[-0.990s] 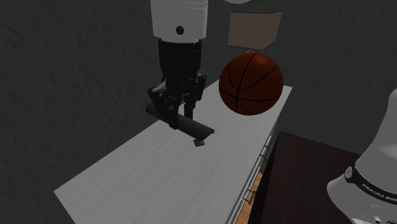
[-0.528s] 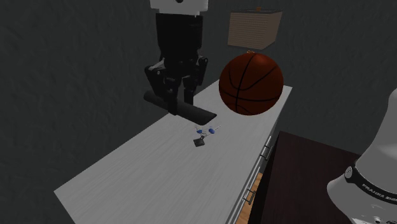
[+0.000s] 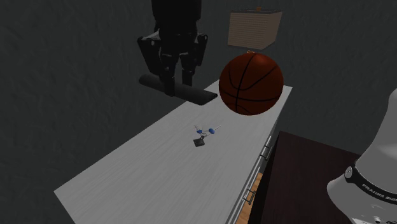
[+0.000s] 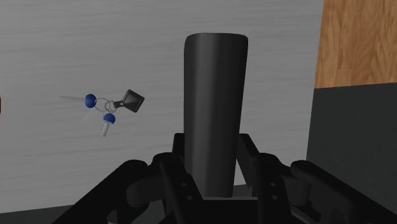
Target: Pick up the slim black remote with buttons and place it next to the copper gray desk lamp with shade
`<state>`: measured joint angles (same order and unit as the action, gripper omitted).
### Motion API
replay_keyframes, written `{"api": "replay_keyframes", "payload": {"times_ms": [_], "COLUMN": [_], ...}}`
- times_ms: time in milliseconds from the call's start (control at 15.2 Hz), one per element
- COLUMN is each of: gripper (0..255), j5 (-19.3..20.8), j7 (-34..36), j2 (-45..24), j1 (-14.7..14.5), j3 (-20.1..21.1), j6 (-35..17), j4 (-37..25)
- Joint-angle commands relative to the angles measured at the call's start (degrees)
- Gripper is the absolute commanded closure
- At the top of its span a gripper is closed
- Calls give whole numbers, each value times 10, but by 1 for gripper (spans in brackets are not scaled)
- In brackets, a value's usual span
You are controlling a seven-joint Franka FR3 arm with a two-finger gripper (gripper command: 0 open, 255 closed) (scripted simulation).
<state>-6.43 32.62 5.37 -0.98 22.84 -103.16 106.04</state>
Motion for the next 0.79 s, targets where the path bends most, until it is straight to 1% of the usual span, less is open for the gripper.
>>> {"api": "replay_keyframes", "payload": {"times_ms": [0,726], "gripper": [255,255], "j5": [0,6], "j7": [0,10], "j2": [2,-12], "j1": [0,1], "j3": [-1,0], "j6": [15,101], "j4": [-13,-113]}}
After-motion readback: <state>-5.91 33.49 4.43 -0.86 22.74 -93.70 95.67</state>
